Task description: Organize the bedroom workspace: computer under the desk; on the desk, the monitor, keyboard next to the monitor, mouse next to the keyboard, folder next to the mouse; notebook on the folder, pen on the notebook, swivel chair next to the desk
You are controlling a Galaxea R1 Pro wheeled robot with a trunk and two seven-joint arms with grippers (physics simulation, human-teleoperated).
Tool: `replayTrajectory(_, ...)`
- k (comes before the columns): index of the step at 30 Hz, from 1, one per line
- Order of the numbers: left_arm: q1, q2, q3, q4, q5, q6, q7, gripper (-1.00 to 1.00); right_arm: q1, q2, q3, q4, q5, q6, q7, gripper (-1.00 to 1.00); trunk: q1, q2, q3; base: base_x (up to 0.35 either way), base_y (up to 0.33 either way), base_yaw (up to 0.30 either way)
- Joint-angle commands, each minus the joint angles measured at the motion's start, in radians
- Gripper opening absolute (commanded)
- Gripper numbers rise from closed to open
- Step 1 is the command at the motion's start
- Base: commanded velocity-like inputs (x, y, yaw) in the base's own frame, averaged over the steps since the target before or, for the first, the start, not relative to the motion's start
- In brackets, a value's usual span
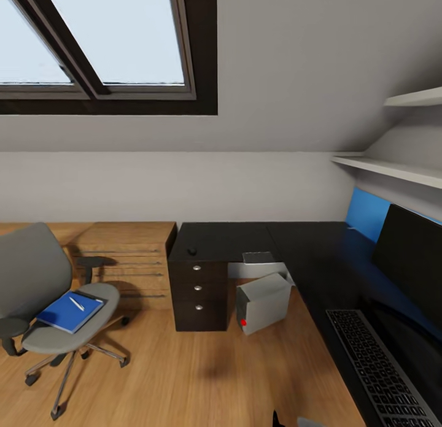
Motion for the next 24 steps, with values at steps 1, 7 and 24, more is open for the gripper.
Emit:
replayTrajectory(1,0.0,0.001,-0.005,-0.003,0.005,0.005,0.008,1.0,-0.001,-0.001,0.009,0.0,-0.009,-0.004,-0.006,1.0,0.001,-0.001,-0.001,0.333,0.0,0.0)
replayTrajectory(7,0.0,0.001,-0.005,-0.003,0.006,0.005,0.008,1.0,-0.001,-0.001,0.009,0.0,0.011,-0.004,-0.006,1.0,0.001,-0.001,-0.001,0.281,0.0,0.0)
replayTrajectory(24,0.0,0.001,-0.005,-0.004,0.007,0.005,0.008,1.0,-0.001,0.001,0.008,0.001,0.028,-0.004,-0.006,1.0,0.001,-0.001,-0.001,0.154,0.0,0.0)
